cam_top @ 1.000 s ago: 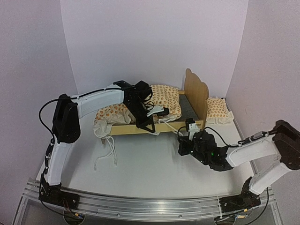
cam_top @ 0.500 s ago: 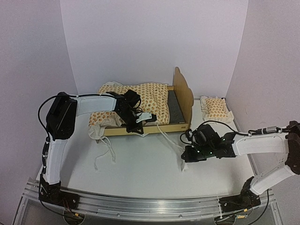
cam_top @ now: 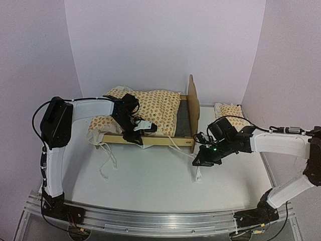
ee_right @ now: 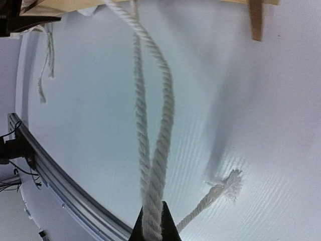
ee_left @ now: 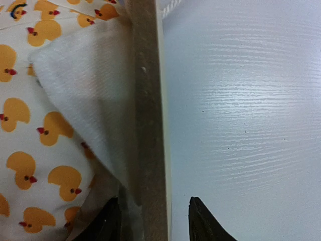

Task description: Set up the pet bed

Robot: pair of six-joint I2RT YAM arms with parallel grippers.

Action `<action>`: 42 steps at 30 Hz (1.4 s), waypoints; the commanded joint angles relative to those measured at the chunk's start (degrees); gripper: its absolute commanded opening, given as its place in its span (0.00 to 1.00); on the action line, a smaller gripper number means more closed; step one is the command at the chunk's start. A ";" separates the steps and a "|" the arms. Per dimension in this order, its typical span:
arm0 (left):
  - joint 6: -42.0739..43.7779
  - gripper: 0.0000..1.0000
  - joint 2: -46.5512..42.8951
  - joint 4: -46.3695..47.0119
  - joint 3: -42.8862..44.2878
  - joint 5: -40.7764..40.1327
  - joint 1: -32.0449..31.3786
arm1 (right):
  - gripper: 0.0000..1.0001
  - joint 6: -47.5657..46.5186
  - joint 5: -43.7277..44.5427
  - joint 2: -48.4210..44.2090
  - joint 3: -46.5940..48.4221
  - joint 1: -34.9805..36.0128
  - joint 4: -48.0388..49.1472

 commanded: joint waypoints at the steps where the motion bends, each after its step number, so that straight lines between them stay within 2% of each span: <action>1: 6.99 0.58 -7.08 -3.44 5.48 7.35 -0.04 | 0.00 -2.90 -10.45 1.97 4.49 0.44 -5.19; 5: 7.67 0.66 -7.54 -13.17 12.30 18.50 -0.46 | 0.00 -3.01 -10.59 1.90 5.18 0.50 -6.55; 7: 3.30 0.70 -6.18 -14.51 16.58 22.86 -0.81 | 0.00 -3.38 -9.72 1.70 5.29 0.53 -6.55; 8: -2.36 0.71 -5.32 -11.77 18.01 21.83 -1.65 | 0.00 -3.56 -9.51 1.91 5.57 0.53 -6.52; 10: -11.54 0.63 -2.92 -4.59 18.91 11.75 -4.87 | 0.00 -3.82 -9.18 2.61 6.44 0.56 -6.54; 12: -14.79 0.51 1.01 -2.80 19.84 0.88 -7.59 | 0.00 -4.20 -8.98 3.12 7.27 0.70 -6.59; 13: -16.17 0.51 2.56 -2.92 20.75 -1.66 -8.03 | 0.00 -4.35 -8.82 3.16 7.59 0.75 -6.63; 17: -21.41 0.61 6.30 -2.45 23.59 -7.29 -8.19 | 0.00 -4.80 -8.22 2.65 7.68 0.93 -6.61; 22: -20.64 0.66 8.29 6.35 19.35 -16.78 -9.71 | 0.00 -5.73 -9.39 3.68 8.62 1.56 -6.46; 25: -21.44 0.64 10.07 11.54 18.46 -20.50 -9.76 | 0.00 -6.26 -10.01 4.10 9.43 1.88 -6.47; 31: -20.83 0.63 9.57 18.01 16.67 -20.67 -9.71 | 0.00 -6.14 -10.57 3.50 8.57 2.10 -6.06; 36: -19.52 0.66 11.70 15.57 16.65 -22.89 -9.67 | 0.00 -5.98 -9.93 3.14 7.93 2.26 -5.68; 37: -19.41 0.64 12.08 15.11 16.28 -22.85 -9.64 | 0.00 -5.90 -9.92 3.22 7.92 2.23 -5.61; 38: -19.27 0.56 12.39 14.90 16.00 -22.85 -9.63 | 0.00 -5.83 -9.91 3.30 7.91 2.25 -5.51; 39: -19.23 0.42 12.65 14.97 15.74 -22.99 -9.62 | 0.00 -5.78 -9.91 3.40 7.96 2.32 -5.43; 40: -19.26 0.17 12.69 15.11 15.76 -22.95 -9.57 | 0.00 -5.69 -9.86 3.54 8.12 2.33 -5.41; 41: -19.53 0.06 12.56 15.05 16.23 -22.47 -9.57 | 0.00 -5.62 -9.75 3.56 8.25 2.33 -5.42; 42: -19.85 0.01 12.15 14.82 17.02 -21.21 -9.48 | 0.00 -5.50 -9.48 3.52 8.41 2.34 -5.57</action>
